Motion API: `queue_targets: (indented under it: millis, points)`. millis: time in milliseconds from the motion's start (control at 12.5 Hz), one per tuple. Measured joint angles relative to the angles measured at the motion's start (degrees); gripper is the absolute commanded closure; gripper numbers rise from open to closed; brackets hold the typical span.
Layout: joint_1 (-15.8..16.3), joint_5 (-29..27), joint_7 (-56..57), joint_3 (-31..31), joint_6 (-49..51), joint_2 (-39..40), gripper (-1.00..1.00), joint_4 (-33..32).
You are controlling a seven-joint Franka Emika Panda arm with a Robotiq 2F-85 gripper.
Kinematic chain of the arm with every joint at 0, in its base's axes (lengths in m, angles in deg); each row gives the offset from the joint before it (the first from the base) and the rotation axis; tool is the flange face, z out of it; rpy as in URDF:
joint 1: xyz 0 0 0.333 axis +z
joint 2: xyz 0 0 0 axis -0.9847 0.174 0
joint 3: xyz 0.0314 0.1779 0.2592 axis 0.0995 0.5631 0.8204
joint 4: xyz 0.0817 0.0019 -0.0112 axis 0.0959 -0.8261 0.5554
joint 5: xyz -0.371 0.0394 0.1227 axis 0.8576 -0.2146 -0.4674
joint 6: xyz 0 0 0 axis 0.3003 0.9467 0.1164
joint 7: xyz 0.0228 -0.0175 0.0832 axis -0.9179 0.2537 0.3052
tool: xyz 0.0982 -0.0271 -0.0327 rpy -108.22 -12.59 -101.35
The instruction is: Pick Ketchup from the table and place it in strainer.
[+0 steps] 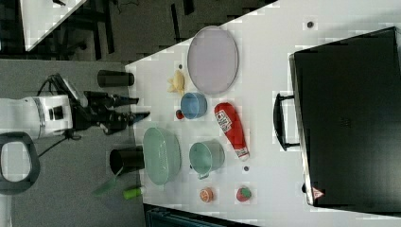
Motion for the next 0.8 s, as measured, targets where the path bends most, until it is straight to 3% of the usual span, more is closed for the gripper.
queue_targets:
  millis: [240,480,800]
  points:
    - [-4.8,-0.5,0.0,2.8,11.7,-9.4,-0.99,-7.8]
    - [-5.3,-0.6,0.1,2.4,8.5,-13.7,-1.00,-8.2]
    - [-5.9,-0.4,9.1,3.6,1.1,-11.0,-1.00,-10.4]
